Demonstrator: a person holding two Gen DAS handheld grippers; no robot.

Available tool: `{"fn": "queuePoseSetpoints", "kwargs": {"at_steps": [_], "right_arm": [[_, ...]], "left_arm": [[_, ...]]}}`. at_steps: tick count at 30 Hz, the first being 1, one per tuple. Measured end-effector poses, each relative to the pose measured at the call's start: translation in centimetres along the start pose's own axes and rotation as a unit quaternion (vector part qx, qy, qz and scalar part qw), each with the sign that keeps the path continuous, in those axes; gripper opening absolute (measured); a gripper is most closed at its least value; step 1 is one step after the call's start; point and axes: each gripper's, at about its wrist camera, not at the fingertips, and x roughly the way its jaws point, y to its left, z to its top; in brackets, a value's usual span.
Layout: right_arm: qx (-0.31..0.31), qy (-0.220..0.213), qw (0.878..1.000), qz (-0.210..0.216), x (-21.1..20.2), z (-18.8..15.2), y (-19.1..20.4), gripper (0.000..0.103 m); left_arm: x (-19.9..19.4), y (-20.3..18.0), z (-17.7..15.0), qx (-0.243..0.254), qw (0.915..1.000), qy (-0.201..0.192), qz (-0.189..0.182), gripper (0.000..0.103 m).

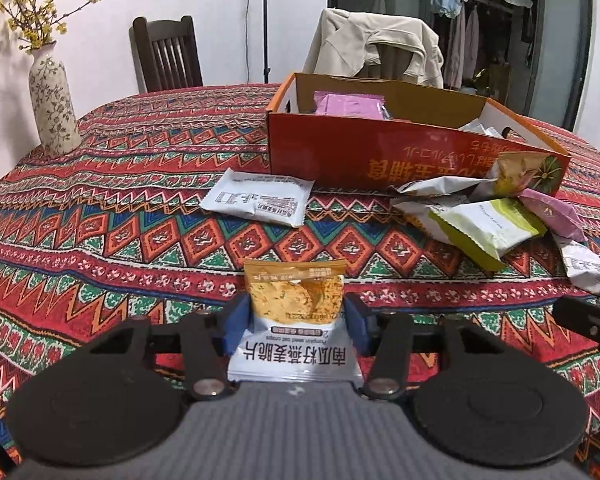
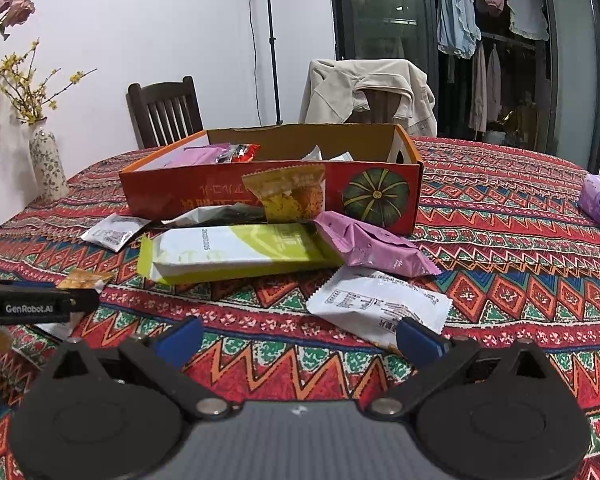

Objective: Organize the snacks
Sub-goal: 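Grasp a yellow-and-white cracker bag with the left gripper while the right gripper grasps a white packet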

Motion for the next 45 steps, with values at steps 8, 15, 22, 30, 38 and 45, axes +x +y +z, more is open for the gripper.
{"fn": "queuePoseSetpoints", "kwargs": {"at_steps": [8,15,22,30,38,45], "right_arm": [[0.003,-0.009,1.0,-0.007,-0.3,0.2,-0.4,0.103],[0.002,-0.018,0.999,-0.038,-0.2,1.2,-1.8,0.103],[-0.061,0.024,0.996,-0.054,2.8,3.1,-2.3,0.103],[-0.033,0.069,0.997,-0.004,5.6,3.3,-3.8,0.103],[-0.035,0.061,0.998,-0.003,5.6,2.9,-3.8,0.103],[-0.04,0.041,0.998,0.002,3.8,2.2,-3.3,0.071]], "left_arm": [[-0.8,0.1,0.5,-0.01,0.9995,-0.025,-0.015,0.047],[-1.2,0.3,1.4,-0.014,0.9985,-0.049,-0.023,0.047],[-0.9,0.3,1.8,-0.017,0.9981,-0.052,-0.027,0.047],[-0.7,0.8,2.0,-0.021,0.998,-0.053,-0.027,0.047],[-0.4,0.6,1.9,-0.024,0.9979,-0.05,-0.034,0.047],[-0.7,0.7,1.8,-0.026,0.9975,-0.055,-0.036,0.047]]}}
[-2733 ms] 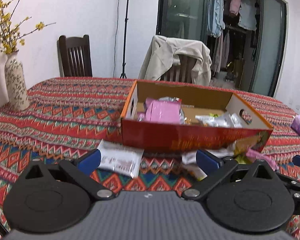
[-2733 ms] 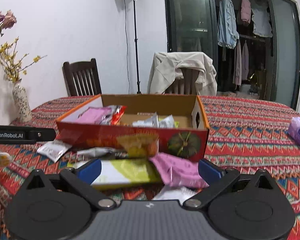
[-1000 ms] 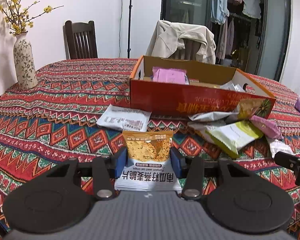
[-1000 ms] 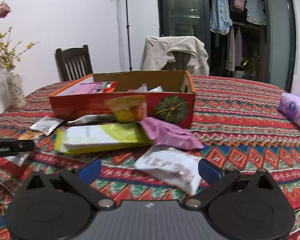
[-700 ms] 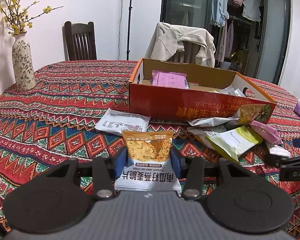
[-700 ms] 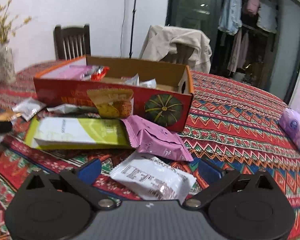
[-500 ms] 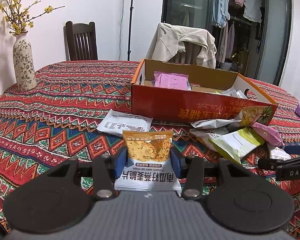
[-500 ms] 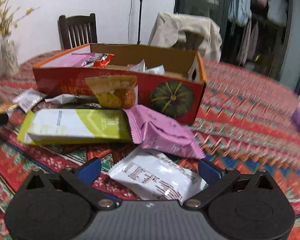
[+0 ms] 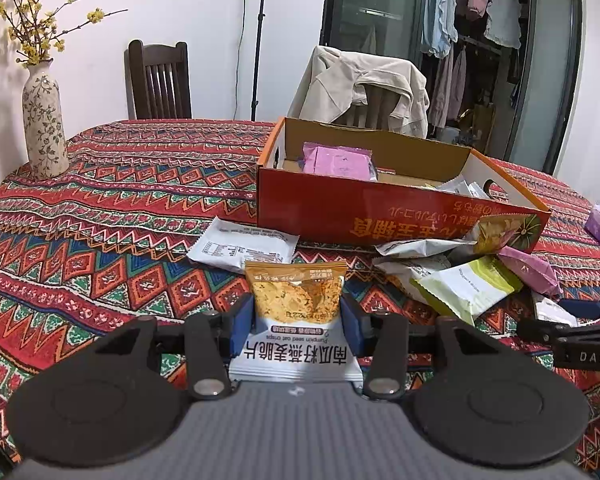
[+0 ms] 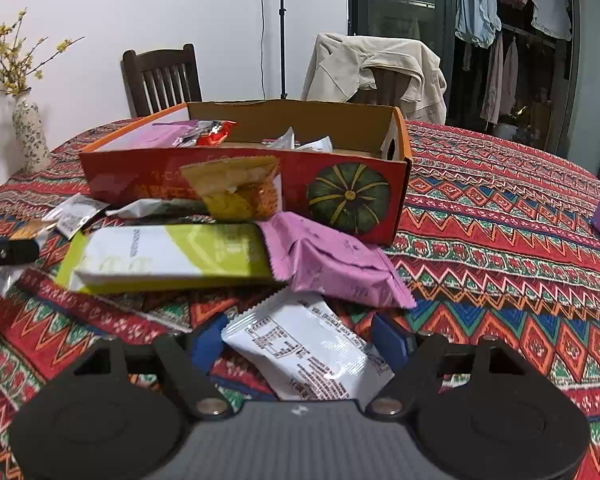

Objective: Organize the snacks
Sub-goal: 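Grasp a yellow-and-white cracker bag with the left gripper while the right gripper grasps a white packet, then carry both packets over the box and open both grippers to drop them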

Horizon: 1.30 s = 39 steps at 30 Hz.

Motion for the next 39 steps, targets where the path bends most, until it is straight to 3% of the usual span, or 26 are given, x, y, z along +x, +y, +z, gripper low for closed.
{"fn": "queuePoseSetpoints", "kwargs": {"at_steps": [7,8,9,27,39], "right_arm": [[0.008,-0.018,1.0,-0.005,-1.8,-0.8,0.4,0.062],[0.01,-0.021,1.0,-0.003,-2.1,-0.9,0.4,0.041],[0.016,-0.021,1.0,0.003,-2.3,-0.9,0.3,0.039],[0.012,-0.094,0.995,0.004,-7.5,-0.1,1.6,0.038],[-0.004,-0.143,0.99,0.004,-7.9,4.0,2.3,0.038]], "left_arm": [[-0.7,0.2,0.0,-0.004,1.0,-0.008,-0.003,0.047],[-0.9,0.2,0.1,-0.004,0.9999,-0.009,-0.004,0.047],[-1.0,0.2,0.1,-0.004,0.9999,-0.009,-0.006,0.047],[-3.4,0.1,2.0,-0.011,0.9985,-0.048,-0.024,0.047],[-4.3,-2.4,6.3,0.008,0.9936,-0.107,-0.036,0.046]]}}
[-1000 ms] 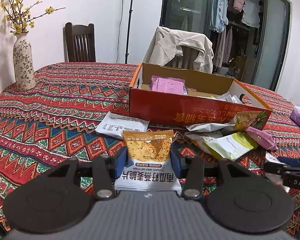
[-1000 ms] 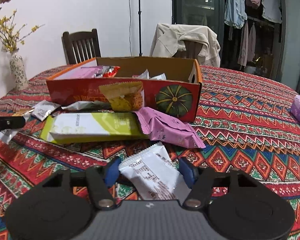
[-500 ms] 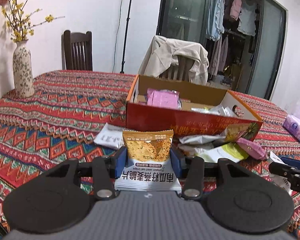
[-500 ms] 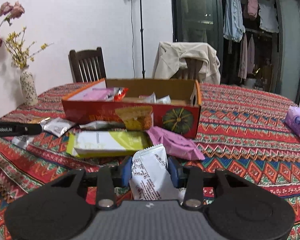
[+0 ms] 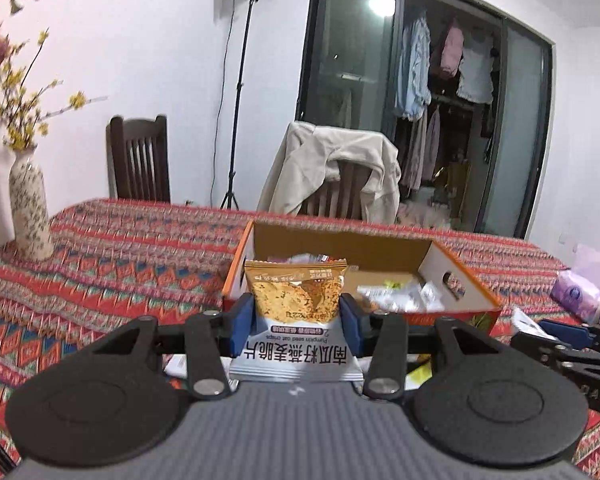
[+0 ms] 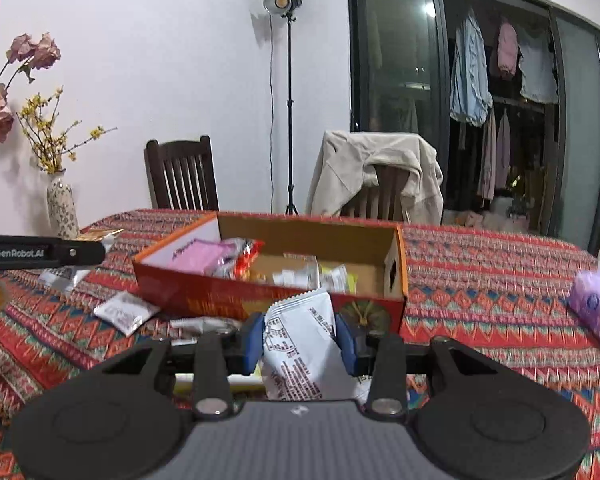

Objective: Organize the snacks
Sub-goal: 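Carry both packets over the box and open both grippers to drop them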

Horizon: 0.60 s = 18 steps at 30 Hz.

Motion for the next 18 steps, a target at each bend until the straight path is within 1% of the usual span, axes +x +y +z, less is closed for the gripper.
{"fn": "queuePoseSetpoints", "kwargs": {"at_steps": [3,7,12,18], "right_arm": [[0.0,-0.012,1.0,0.004,0.7,1.4,0.0,0.038],[0.0,-0.023,1.0,0.002,2.3,3.3,-0.3,0.038],[0.008,-0.026,1.0,-0.002,4.7,5.2,-1.0,0.038],[0.021,-0.021,0.999,-0.012,8.4,6.6,-1.7,0.038]], "left_arm": [[0.5,-0.7,1.1,0.007,0.9999,-0.014,-0.002,0.046],[2.1,-1.5,2.4,0.007,0.9997,-0.022,-0.001,0.046],[5.0,-2.0,4.0,0.006,0.9998,-0.017,0.001,0.046],[8.6,-2.8,5.4,0.014,0.9998,-0.011,0.005,0.046]]}}
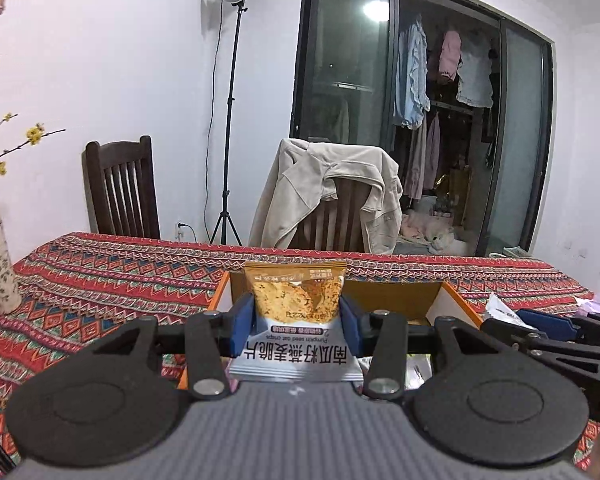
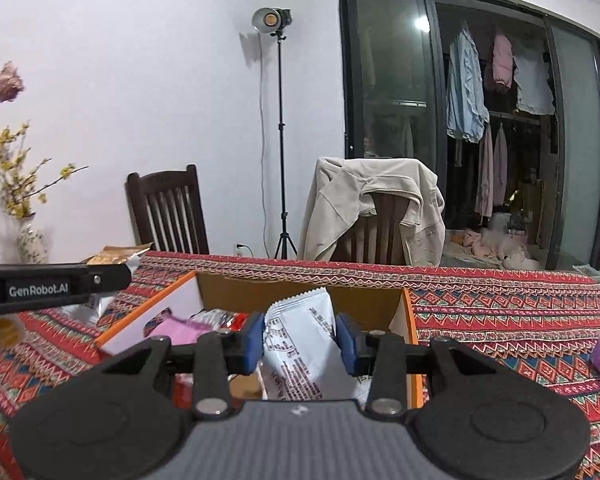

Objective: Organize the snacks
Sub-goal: 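Carry both packets over the box and open both grippers to drop them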

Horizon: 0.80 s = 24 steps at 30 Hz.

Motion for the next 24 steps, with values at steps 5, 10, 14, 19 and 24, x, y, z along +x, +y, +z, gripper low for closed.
{"fn": "queuePoseSetpoints", "kwargs": {"at_steps": [5,10,14,19,24], "right_arm": [[0.013,0.007,1.0,-0.01,3.3,0.3,-0.8,0.038],[0.017,0.013,1.0,-0.012,5.7,-0.5,-1.3,0.038],[0.028,0.025,0.999,-0.012,6.9,-1.5,-1.9,0.038],[0.031,0.032,0.999,-0.018,7.6,-2.6,-2.2,0.038],[0.038,0.04,0.998,-0.015,8.0,-3.1,-2.4,0.055]], "left_arm": [[2.7,-0.3,0.6,-0.002,1.0,-0.001,0.004,0.046],[5.4,0.1,0.2,-0.014,0.9998,0.0,0.012,0.046],[6.9,0.3,-1.1,-0.004,0.9998,0.013,0.013,0.046],[7.6,0.4,-2.4,0.016,0.9995,0.019,0.021,0.046],[7.5,1.1,-2.9,-0.005,0.9999,0.005,0.01,0.078]]}}
